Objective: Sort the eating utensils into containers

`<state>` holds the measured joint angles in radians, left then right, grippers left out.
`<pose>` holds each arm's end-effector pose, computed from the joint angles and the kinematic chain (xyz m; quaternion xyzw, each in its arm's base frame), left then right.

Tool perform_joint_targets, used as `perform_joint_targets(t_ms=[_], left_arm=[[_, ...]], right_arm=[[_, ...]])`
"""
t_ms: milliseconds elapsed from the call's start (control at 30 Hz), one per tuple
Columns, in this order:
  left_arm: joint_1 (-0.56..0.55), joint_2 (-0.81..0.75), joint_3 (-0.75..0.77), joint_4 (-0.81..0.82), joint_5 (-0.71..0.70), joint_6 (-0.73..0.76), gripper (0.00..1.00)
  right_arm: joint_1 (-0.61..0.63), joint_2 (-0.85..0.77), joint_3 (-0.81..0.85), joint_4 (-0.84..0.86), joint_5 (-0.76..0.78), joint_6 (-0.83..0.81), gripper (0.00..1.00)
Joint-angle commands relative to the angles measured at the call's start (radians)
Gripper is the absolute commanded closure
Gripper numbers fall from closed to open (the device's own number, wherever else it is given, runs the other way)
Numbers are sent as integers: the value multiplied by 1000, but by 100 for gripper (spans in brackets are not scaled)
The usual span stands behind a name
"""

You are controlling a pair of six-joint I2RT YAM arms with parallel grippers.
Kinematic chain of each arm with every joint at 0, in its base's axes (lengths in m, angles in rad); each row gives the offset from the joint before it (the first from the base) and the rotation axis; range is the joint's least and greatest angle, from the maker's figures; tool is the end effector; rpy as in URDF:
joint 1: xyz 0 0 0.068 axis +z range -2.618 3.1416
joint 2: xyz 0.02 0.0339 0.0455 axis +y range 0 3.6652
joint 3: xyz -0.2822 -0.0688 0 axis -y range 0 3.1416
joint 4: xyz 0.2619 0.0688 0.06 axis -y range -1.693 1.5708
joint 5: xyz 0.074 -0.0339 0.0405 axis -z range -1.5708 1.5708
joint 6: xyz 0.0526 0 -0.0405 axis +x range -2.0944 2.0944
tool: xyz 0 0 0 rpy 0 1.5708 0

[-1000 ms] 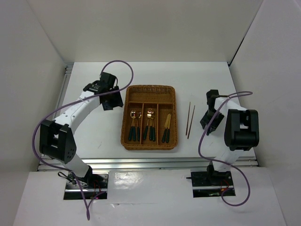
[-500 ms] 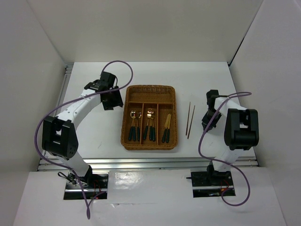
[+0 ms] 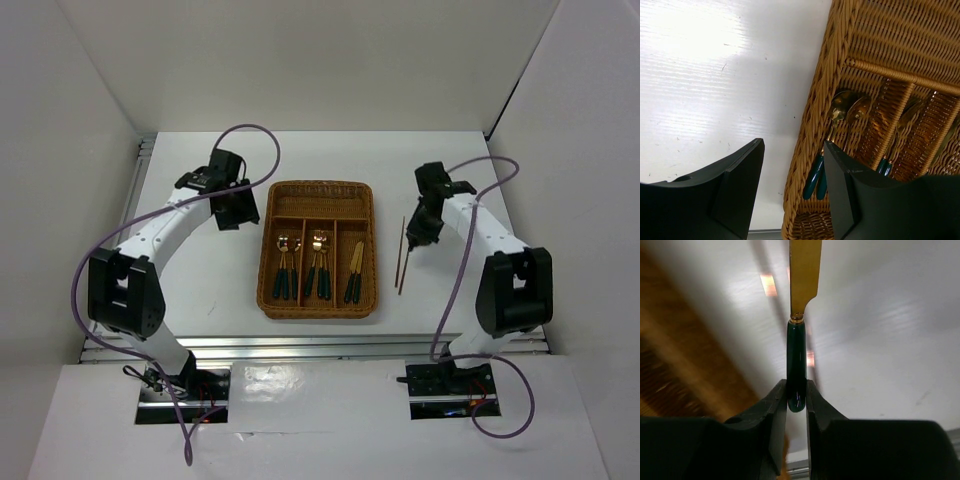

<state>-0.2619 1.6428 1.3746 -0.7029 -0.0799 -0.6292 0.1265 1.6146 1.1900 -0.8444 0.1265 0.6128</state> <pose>0.3682 -0.0944 0.2791 -0.1859 0.9364 -0.0928 0.2828 0.3314 0.0355 0.2217 0.2468 0.9553 -0.0041 0.1625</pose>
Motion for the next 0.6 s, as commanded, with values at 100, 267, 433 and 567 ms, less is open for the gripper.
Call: perform_joint_targets(t_ms=[100, 267, 433, 567], left_arm=[[9, -86, -20, 17, 11, 28, 36], [18, -147, -38, 8, 2, 37, 36], [27, -189, -57, 8, 2, 46, 36], [27, -199, -75, 8, 2, 56, 36]], right_arm=[[246, -102, 134, 4, -47, 47, 93], [395, -72, 79, 24, -56, 133, 93], [478, -42, 28, 33, -77, 183, 93], [525, 1, -7, 56, -77, 205, 93]])
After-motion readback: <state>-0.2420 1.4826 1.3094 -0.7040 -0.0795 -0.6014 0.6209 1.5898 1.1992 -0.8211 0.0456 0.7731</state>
